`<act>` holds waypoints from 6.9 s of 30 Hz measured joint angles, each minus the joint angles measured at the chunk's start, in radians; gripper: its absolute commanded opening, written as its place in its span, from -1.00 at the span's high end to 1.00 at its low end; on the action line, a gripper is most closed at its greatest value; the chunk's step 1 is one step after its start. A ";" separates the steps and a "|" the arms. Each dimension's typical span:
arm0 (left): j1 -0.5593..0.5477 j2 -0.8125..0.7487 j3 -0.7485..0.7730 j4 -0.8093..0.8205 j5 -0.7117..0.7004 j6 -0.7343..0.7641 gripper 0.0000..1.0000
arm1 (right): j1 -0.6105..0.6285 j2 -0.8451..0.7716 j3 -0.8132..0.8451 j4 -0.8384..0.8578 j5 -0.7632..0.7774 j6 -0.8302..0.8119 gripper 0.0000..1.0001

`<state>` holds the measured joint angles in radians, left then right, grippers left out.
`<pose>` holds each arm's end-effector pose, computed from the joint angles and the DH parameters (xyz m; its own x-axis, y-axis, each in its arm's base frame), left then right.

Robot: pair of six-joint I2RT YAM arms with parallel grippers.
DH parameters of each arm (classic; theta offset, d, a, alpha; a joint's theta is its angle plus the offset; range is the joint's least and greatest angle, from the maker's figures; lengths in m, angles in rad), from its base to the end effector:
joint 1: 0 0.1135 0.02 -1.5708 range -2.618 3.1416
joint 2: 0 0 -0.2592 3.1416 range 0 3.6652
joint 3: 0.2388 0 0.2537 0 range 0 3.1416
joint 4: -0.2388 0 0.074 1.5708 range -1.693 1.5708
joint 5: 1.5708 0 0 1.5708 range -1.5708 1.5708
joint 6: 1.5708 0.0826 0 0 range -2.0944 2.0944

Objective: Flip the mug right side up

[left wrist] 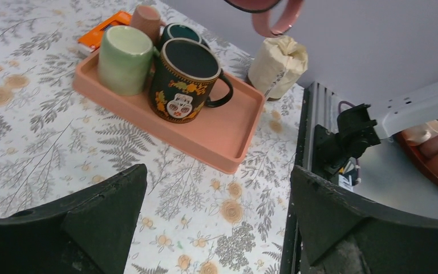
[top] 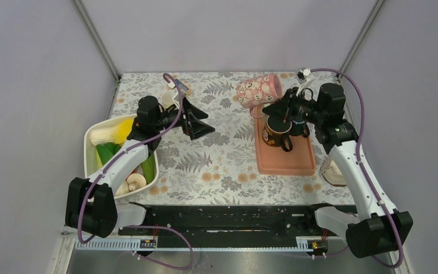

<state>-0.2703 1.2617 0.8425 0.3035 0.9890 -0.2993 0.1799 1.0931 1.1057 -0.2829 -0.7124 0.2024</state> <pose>0.2797 -0.1491 0.3011 -0.3854 -0.0613 -0.9207 0.8716 0.3034 -0.3850 0.2640 0.1029 0.3703 -0.4092 0.0802 -0.9089 -0.6869 0.6286 0.3647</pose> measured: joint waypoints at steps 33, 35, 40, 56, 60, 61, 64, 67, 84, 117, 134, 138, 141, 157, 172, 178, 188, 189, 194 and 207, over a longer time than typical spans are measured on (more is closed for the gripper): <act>-0.077 0.333 0.001 0.921 -0.032 -0.836 -0.93 | 0.165 0.237 -0.098 0.727 -0.135 0.591 1.00; -0.077 0.333 0.001 0.931 -0.037 -0.847 -0.91 | 0.184 0.245 -0.101 0.735 -0.135 0.591 1.00; -0.077 0.333 0.000 0.943 -0.044 -0.861 -0.81 | 0.214 0.267 -0.117 0.742 -0.130 0.591 1.00; -0.072 0.330 0.000 0.983 -0.053 -0.915 -0.30 | 0.237 0.321 -0.141 0.860 -0.093 0.615 1.00; -0.068 0.330 0.000 0.980 -0.055 -0.925 -0.20 | 0.243 0.337 -0.141 0.894 -0.081 0.618 1.00; -0.068 0.330 -0.001 0.979 -0.055 -0.925 -0.12 | 0.246 0.341 -0.142 0.903 -0.075 0.619 1.00; -0.065 0.330 -0.001 0.983 -0.055 -0.939 -0.01 | 0.257 0.349 -0.149 0.945 -0.053 0.629 1.00; -0.066 0.330 -0.001 0.993 -0.052 -0.953 0.10 | 0.270 0.354 -0.169 0.999 -0.027 0.642 1.00; -0.061 0.328 -0.002 1.001 -0.030 -0.946 1.00 | 0.320 0.368 -0.267 1.223 0.079 0.687 1.00; -0.012 0.160 0.081 0.126 -0.164 -0.338 1.00 | 0.312 0.169 -0.212 0.563 -0.195 0.072 -0.99; -0.020 0.444 0.291 -0.264 -0.600 0.071 1.00 | 0.177 -0.162 -0.252 0.071 0.051 -0.315 -0.99; -0.028 0.487 0.322 -0.271 -0.704 0.116 1.00 | 0.131 -0.217 -0.293 0.074 0.075 -0.325 -0.99; -0.036 0.521 0.359 -0.282 -0.766 0.135 1.00 | 0.115 -0.230 -0.306 0.077 0.083 -0.326 -0.99; -0.053 0.639 0.446 -0.336 -0.919 0.140 1.00 | 0.054 -0.266 -0.364 0.140 0.068 -0.304 -0.99; -0.058 0.640 0.474 -0.359 -0.919 0.104 -0.12 | 0.029 -0.280 -0.372 0.159 0.041 -0.280 -0.99; -0.065 0.640 0.487 -0.354 -0.916 0.077 -0.61 | 0.026 -0.281 -0.372 0.159 0.039 -0.280 -0.99; -0.075 0.606 0.478 -0.380 -0.899 0.043 -0.98 | 0.024 -0.252 -0.351 0.125 0.109 -0.318 -0.99; -0.076 0.585 0.470 -0.381 -0.893 0.041 -0.98 | 0.024 -0.240 -0.340 0.110 0.122 -0.327 -0.99; -0.084 0.449 0.425 -0.383 -0.861 0.053 -0.98 | 0.023 -0.147 -0.256 0.020 0.199 -0.401 -0.99; -0.095 0.140 0.286 -0.390 -0.703 0.173 -0.98 | -0.031 0.029 -0.203 -0.122 0.344 -0.595 -0.80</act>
<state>-0.3656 1.4017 1.1290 -0.0864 0.2863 -0.1261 0.1493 1.1221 0.9028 -0.4046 -0.3687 -0.3927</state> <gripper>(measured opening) 0.988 0.934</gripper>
